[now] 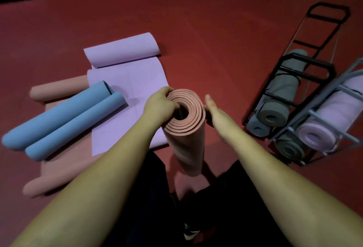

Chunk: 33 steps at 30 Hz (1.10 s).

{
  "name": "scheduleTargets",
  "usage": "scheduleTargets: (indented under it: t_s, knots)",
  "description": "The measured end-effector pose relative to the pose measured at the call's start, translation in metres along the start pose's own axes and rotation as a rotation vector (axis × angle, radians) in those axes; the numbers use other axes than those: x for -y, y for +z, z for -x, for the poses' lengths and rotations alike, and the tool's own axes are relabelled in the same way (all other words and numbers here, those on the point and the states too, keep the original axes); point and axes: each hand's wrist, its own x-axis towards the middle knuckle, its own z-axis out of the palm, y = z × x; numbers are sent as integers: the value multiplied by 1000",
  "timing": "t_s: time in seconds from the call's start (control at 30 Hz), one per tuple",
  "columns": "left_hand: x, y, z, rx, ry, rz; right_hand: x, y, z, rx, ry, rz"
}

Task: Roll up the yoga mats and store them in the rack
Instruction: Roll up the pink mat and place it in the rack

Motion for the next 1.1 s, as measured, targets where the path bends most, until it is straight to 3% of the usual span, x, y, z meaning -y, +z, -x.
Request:
scheduleTargets:
  t_s: [0.17,0.4,0.47,0.63,0.8,1.0,1.1]
  knots:
    - [-27,20,-8,8,58,-80,25,-24,-4,-19,-54,267]
    - [-66,49,-29,50,129,-231,12,-55,-19,-237,-21,-13]
    - [-79,65,-44,123,131,-230,-2,-71,-29,-257,14,-162]
    - [-80,96,-73,482,225,128,-44,-123,-56,-284,167,-509]
    - [-52,157,-111,854,331,-223,-116,-165,-90,-159,265,-533]
    - [-28,245,-132,929,262,-331,-199,-193,-114,-124,419,-619]
    - [-22,284,-142,909,334,-304,-231,-211,-120,-87,483,-589]
